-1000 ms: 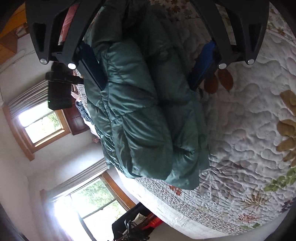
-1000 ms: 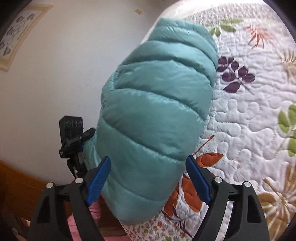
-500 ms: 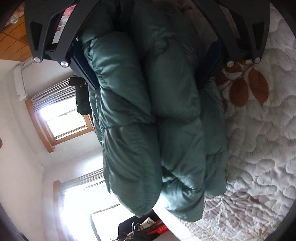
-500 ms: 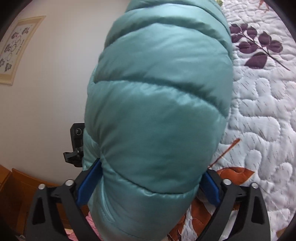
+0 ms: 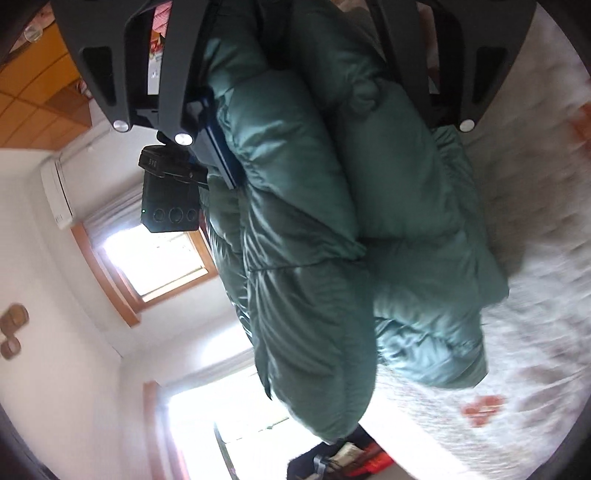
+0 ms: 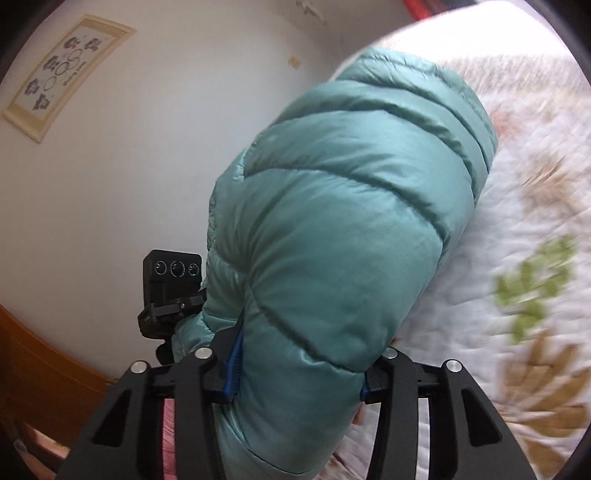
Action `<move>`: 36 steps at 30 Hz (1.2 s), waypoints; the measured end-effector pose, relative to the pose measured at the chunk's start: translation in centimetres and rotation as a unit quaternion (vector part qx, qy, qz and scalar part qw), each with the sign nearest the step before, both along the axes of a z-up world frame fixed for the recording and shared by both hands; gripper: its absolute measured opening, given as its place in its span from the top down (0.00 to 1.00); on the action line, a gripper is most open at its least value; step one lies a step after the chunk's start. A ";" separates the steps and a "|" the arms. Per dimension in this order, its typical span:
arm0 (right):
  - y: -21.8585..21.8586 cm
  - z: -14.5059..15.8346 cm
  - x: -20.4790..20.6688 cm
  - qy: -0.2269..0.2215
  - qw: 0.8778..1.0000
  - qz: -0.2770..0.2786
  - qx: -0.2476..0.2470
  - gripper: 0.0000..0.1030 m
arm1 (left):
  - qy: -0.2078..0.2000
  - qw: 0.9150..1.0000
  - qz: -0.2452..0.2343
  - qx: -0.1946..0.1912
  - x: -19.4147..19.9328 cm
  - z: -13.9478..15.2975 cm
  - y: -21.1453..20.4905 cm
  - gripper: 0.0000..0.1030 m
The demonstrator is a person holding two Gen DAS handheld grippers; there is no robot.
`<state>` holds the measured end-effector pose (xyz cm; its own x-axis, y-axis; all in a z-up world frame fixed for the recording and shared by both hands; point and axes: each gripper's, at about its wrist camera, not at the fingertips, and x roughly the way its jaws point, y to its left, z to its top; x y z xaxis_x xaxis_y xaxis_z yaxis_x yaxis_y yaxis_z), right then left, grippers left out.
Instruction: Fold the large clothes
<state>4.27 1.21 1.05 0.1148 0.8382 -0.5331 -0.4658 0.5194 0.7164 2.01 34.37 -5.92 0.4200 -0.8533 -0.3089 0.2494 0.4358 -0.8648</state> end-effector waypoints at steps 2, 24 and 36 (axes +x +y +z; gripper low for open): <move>-2.5 1.5 -0.1 -0.019 1.000 -0.015 -0.012 0.55 | -0.011 1.000 -0.011 0.003 0.9 0.6 -2.5 0.43; -12.8 -4.5 1.9 0.039 0.994 -0.090 -0.046 0.29 | -0.001 0.992 -0.041 0.120 3.2 -3.6 -14.5 0.29; -13.9 0.9 -1.5 -0.049 0.978 -0.154 -0.134 0.25 | -0.073 0.971 0.055 0.221 -3.9 2.5 -14.2 0.15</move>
<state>2.74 -12.72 1.91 0.4015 0.5868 -0.7032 -0.3171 0.8094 0.4943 -1.90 20.21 -3.38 0.5684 -0.5984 -0.5647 0.2851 0.7871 -0.5470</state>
